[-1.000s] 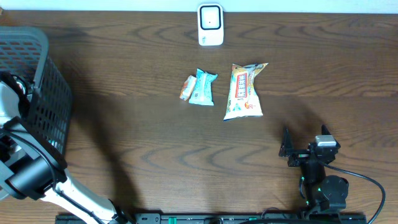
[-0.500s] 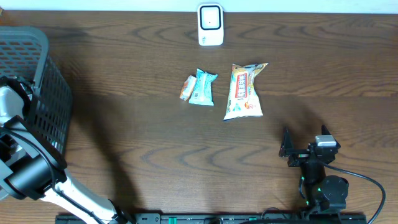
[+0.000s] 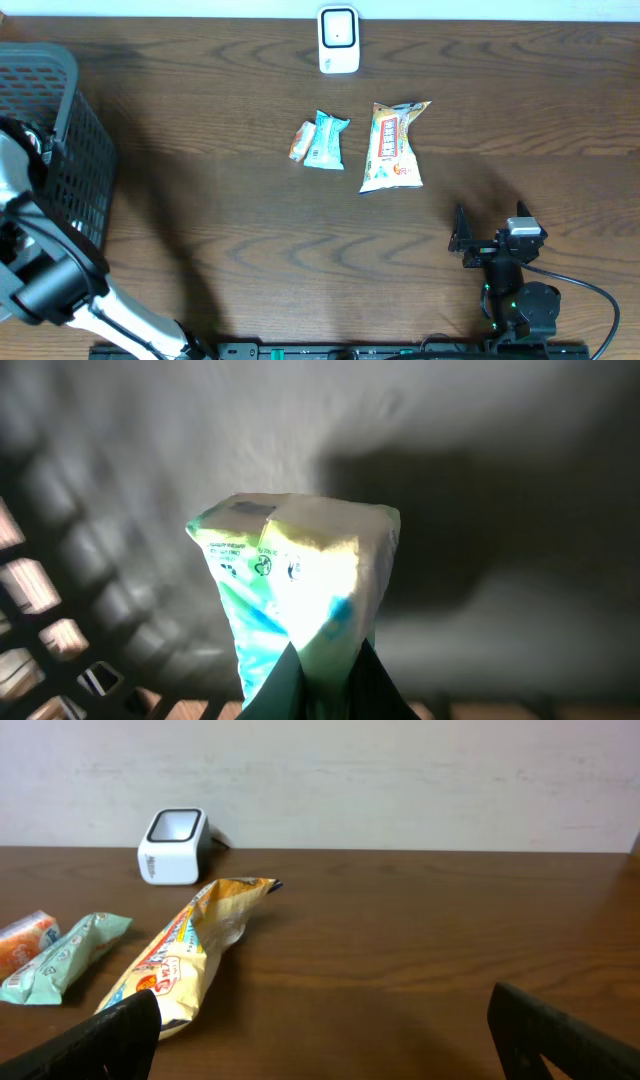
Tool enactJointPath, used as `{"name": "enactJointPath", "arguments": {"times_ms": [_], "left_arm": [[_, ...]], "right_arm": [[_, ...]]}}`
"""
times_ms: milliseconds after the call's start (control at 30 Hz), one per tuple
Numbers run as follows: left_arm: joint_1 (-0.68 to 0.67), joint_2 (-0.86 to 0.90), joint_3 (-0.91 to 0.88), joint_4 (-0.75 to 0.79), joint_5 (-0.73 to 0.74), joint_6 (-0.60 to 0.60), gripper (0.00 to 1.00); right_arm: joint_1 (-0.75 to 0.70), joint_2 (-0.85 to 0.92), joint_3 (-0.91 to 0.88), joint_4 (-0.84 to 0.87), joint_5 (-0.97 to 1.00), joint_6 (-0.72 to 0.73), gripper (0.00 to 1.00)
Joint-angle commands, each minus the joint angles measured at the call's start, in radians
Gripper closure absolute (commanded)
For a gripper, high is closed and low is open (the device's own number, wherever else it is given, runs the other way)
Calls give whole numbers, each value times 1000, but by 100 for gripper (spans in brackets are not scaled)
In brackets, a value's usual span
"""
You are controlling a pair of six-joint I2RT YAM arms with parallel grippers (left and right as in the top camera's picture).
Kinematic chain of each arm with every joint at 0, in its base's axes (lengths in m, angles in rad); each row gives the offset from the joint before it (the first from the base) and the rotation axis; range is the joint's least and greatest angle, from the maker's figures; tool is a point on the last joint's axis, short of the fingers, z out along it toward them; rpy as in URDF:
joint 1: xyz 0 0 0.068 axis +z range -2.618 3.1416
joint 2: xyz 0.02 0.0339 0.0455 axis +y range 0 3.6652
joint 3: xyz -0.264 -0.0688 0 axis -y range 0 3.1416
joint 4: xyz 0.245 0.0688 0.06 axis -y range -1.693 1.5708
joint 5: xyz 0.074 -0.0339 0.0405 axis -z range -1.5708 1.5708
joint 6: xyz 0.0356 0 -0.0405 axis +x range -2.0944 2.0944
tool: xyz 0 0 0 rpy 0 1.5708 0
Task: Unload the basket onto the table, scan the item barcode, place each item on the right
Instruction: 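Reach the left gripper into the basket and grasp the green tissue pack, then move the green tissue pack past the scanner and release it on the table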
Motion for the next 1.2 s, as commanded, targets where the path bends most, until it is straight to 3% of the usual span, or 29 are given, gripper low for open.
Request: {"name": "enactJointPath", "arguments": {"times_ms": [0, 100, 233, 433, 533, 600, 900, 1167], "left_arm": [[2, -191, 98, -2, -4, 1, 93], [2, -344, 124, 44, 5, 2, 92], [2, -538, 124, 136, 127, 0, 93], [-21, -742, 124, 291, 483, -6, 93], [-100, -771, 124, 344, 657, -5, 93], [-188, -766, 122, 350, 697, 6, 93], [-647, -598, 122, 303, 675, 347, 93], [-899, -301, 122, 177, 309, 447, 93]], "right_arm": [[5, -5, -2, -4, 5, 11, 1], [5, -5, -2, -4, 5, 11, 1], [5, -5, -2, -4, 5, 11, 1], [5, -5, -2, -4, 5, 11, 1], [5, -5, -2, -4, 5, 11, 1], [5, -5, -2, -4, 5, 11, 1], [5, -5, -2, -4, 5, 11, 1], [5, -5, -2, -4, 5, 11, 1]]}}
